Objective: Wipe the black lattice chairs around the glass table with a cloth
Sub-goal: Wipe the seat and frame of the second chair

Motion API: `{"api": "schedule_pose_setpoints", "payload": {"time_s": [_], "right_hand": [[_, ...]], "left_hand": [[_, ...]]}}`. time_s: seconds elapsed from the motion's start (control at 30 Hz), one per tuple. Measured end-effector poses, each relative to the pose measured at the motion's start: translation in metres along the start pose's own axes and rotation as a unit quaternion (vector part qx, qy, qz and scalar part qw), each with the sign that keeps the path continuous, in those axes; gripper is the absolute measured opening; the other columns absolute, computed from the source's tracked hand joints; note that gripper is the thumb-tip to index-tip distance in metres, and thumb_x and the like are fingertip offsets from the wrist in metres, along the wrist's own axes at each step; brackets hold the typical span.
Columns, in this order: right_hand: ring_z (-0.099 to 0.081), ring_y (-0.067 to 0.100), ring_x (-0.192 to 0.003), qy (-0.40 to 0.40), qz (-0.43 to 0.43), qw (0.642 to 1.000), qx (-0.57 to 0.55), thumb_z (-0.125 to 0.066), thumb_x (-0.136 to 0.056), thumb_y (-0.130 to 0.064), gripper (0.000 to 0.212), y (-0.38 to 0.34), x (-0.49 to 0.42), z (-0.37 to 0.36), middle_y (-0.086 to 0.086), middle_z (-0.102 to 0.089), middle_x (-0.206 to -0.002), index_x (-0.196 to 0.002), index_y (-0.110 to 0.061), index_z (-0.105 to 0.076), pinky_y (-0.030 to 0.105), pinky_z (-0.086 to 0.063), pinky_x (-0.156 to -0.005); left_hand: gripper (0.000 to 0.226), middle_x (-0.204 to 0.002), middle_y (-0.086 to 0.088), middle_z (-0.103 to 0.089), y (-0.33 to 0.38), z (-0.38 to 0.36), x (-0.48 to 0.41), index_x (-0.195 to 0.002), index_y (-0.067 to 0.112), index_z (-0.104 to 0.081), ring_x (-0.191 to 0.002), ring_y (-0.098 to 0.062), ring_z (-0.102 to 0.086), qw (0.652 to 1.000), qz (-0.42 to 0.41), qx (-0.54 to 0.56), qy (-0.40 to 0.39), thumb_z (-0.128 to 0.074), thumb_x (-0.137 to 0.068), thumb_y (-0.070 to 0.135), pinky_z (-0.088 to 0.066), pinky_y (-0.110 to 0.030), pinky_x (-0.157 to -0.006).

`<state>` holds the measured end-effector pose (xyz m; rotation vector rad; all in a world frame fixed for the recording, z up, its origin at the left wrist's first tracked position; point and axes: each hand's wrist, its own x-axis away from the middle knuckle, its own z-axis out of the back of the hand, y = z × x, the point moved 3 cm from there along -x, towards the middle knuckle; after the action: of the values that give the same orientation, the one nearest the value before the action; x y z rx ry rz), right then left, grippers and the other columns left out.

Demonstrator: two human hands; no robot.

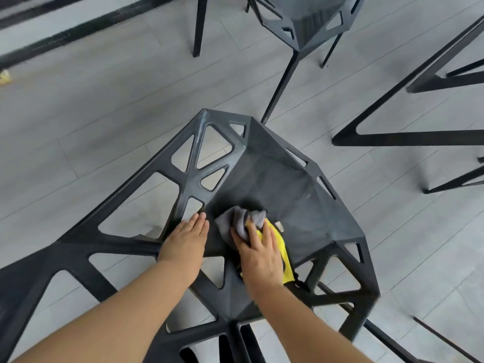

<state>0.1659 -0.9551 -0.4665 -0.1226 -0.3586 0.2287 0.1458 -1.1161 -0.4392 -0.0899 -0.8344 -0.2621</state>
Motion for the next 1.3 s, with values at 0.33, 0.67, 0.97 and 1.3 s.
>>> {"api": "schedule_pose_setpoints", "payload": {"time_s": [0.33,0.67,0.97,1.3], "right_hand": [[-0.016,0.038,-0.139,-0.033,-0.084,0.995,-0.034,-0.046,-0.092,-0.025,0.059,0.042,-0.193,0.089,0.002,-0.013,-0.156,-0.145,-0.041,-0.026,0.048,-0.026,-0.111],[-0.025,0.043,-0.135,-0.038,0.056,0.998,0.014,-0.051,-0.075,-0.024,0.055,-0.027,-0.025,0.006,0.008,-0.049,-0.135,-0.13,-0.022,-0.057,0.05,-0.021,-0.112],[-0.003,0.039,-0.143,-0.002,-0.059,0.998,0.004,-0.054,-0.086,-0.019,0.068,0.011,-0.152,0.071,0.003,-0.015,-0.155,-0.147,-0.03,-0.027,0.044,-0.004,-0.119],[-0.021,0.039,-0.136,-0.03,-0.035,0.999,-0.013,-0.053,-0.088,-0.028,0.065,0.042,-0.192,0.092,0.005,-0.022,-0.151,-0.146,-0.034,-0.025,0.046,-0.026,-0.111]], "left_hand": [[0.058,-0.157,-0.019,0.007,0.0,-0.004,-0.009,-0.148,0.0,0.005,-0.146,-0.03,0.001,0.994,-0.055,-0.094,0.023,-0.025,-0.099,0.005,0.001,-0.037,-0.117],[0.057,-0.122,-0.026,-0.059,-0.004,-0.009,-0.018,-0.117,-0.004,-0.063,-0.113,-0.033,-0.06,0.985,-0.079,-0.141,0.061,-0.077,-0.068,0.02,-0.042,-0.038,-0.102],[0.056,-0.153,-0.03,-0.001,0.004,-0.017,-0.025,-0.145,-0.009,-0.001,-0.143,-0.042,-0.007,0.979,-0.084,-0.184,0.021,-0.029,-0.098,-0.001,-0.002,-0.045,-0.117],[0.054,-0.15,-0.037,-0.004,0.008,-0.013,-0.026,-0.143,-0.014,-0.003,-0.14,-0.048,-0.011,0.973,-0.075,-0.219,-0.022,-0.029,-0.097,-0.005,-0.013,-0.05,-0.116]]}}
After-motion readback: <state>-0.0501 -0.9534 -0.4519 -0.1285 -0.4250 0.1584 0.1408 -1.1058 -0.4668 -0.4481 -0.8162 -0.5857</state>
